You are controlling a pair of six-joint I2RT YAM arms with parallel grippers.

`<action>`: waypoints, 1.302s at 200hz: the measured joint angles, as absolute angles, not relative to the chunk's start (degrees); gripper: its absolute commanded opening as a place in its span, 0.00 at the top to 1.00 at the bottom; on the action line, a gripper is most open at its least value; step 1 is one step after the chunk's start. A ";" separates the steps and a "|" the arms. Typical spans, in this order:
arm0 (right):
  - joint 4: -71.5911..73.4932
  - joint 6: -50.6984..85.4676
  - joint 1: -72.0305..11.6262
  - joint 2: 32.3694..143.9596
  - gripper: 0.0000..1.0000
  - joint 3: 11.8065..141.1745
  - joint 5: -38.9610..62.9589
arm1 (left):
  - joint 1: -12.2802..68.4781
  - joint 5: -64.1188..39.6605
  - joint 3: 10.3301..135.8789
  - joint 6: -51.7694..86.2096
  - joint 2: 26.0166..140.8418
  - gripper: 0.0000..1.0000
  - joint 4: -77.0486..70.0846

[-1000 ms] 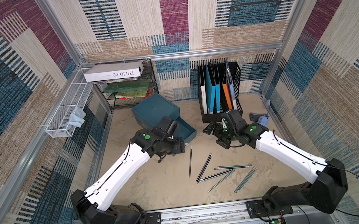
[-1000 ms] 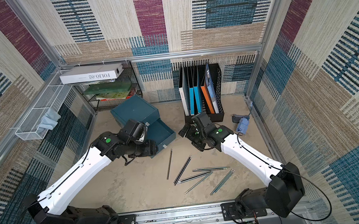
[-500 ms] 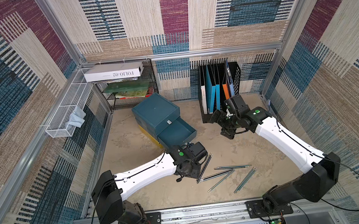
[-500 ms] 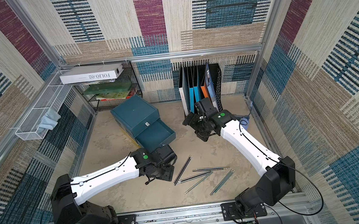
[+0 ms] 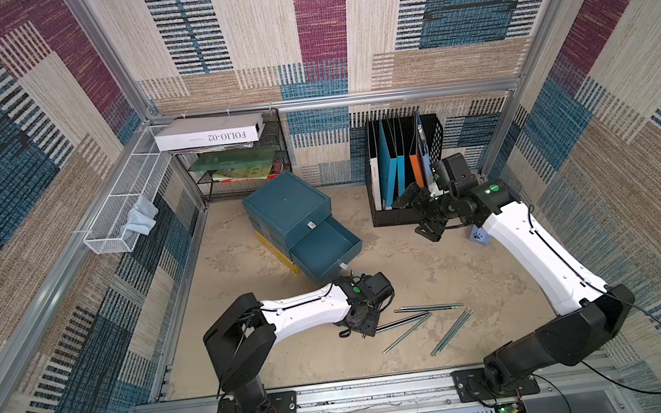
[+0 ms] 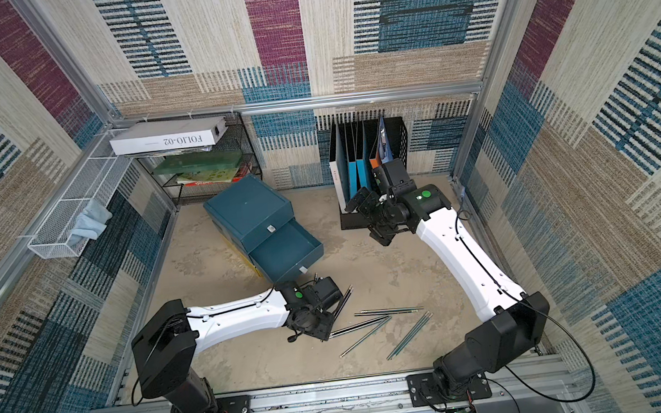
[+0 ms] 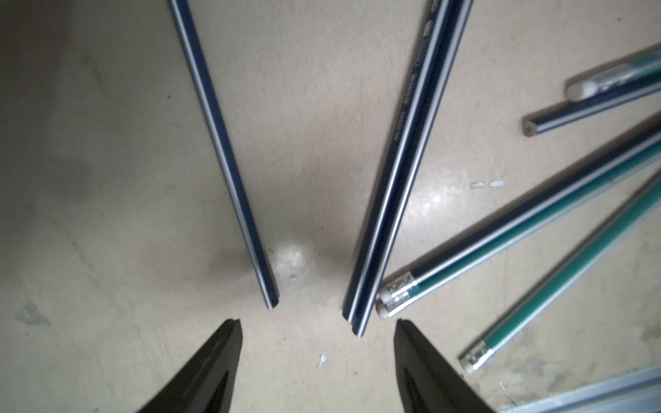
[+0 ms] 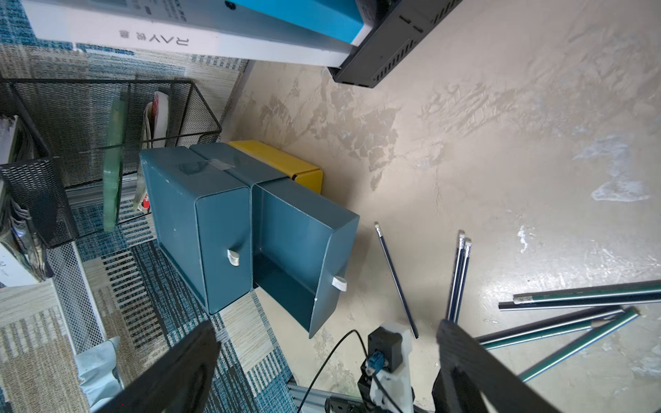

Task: Please place the pencils in the drawer according to their color
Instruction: Pick up the pencil from the center of the board.

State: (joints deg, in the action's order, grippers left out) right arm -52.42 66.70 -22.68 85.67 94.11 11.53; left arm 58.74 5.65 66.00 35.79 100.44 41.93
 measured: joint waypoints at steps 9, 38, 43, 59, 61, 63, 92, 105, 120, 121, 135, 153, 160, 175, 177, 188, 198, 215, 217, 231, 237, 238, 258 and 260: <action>-52.36 66.70 -22.22 85.91 0.01 94.39 11.90 | 57.93 5.67 65.91 35.73 101.19 0.29 41.19; -52.14 66.65 -20.97 86.48 0.01 94.41 12.84 | 54.37 5.89 65.04 35.20 102.63 0.30 39.00; -51.94 66.65 -20.82 86.56 0.01 94.32 13.10 | 53.84 5.91 65.04 35.05 102.87 0.30 38.72; -51.40 66.59 -20.45 86.78 0.01 94.11 13.78 | 52.62 5.98 65.36 34.37 103.63 0.30 37.98; -51.29 66.57 -20.40 86.83 0.01 94.06 13.87 | 52.49 5.98 65.49 34.26 103.81 0.30 37.85; -51.24 66.57 -20.36 86.85 0.01 94.04 13.93 | 52.38 5.98 65.58 34.28 103.94 0.30 37.82; -50.00 66.46 -19.42 87.15 0.01 92.84 15.42 | 51.29 5.34 67.00 33.56 105.73 0.35 37.19; -49.23 66.46 -18.87 87.07 0.01 91.94 16.05 | 50.81 4.89 67.51 33.39 106.26 0.40 37.36; -48.36 66.48 -18.37 86.74 0.01 91.05 16.73 | 50.35 4.78 67.79 33.19 106.61 0.48 37.39; -48.29 66.48 -18.35 86.72 0.01 91.00 16.75 | 50.35 4.78 67.79 33.21 106.63 0.48 37.39; -47.55 66.46 -18.11 86.37 0.01 90.61 17.19 | 50.02 4.75 67.88 33.17 106.80 0.56 37.32; -46.37 66.41 -17.39 86.32 0.01 90.50 18.37 | 49.91 4.82 68.05 32.99 107.11 0.65 36.93; -45.98 66.41 -17.12 86.26 0.01 90.37 18.55 | 49.84 4.82 68.16 32.99 107.39 0.66 36.93; -44.84 66.43 -16.84 85.56 0.01 89.60 19.07 | 49.74 4.80 68.25 32.99 107.66 0.71 36.91; -44.66 66.43 -16.84 85.43 0.01 89.47 19.11 | 49.74 4.80 68.27 32.99 107.68 0.72 36.91; -43.79 66.41 -16.88 84.62 0.01 88.62 19.55 | 49.74 4.82 68.36 32.99 107.81 0.76 36.91; -43.00 66.28 -16.93 84.03 0.01 87.83 19.86 | 49.74 4.84 68.36 32.99 107.85 0.77 36.91; -41.65 66.17 -16.82 83.44 0.01 85.86 20.40 | 49.71 4.86 67.96 33.04 107.81 0.82 36.82; -41.56 66.15 -16.82 83.37 0.01 85.62 20.51 | 49.71 4.89 67.90 33.04 107.81 0.82 36.80; -40.82 65.93 -16.78 82.81 0.01 83.24 21.19 | 49.71 4.99 67.75 33.04 107.77 0.84 36.80; -40.40 65.80 -16.78 82.48 0.01 82.13 21.45 | 49.71 4.99 67.68 33.04 107.74 0.87 36.73; -40.36 65.78 -16.78 82.41 0.01 81.93 21.50 | 49.71 5.02 67.66 33.04 107.74 0.87 36.73; -38.85 65.43 -16.78 80.90 0.01 78.13 22.02 | 49.71 5.13 67.61 33.04 107.72 0.96 36.75; -38.70 65.41 -16.78 80.73 0.01 77.69 22.09 | 49.71 5.15 67.61 33.01 107.74 0.96 36.75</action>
State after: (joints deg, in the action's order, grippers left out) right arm -38.70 65.41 -16.78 80.73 77.69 22.09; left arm 49.71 5.15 67.61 33.01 107.74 36.75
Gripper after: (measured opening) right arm 0.991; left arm 0.093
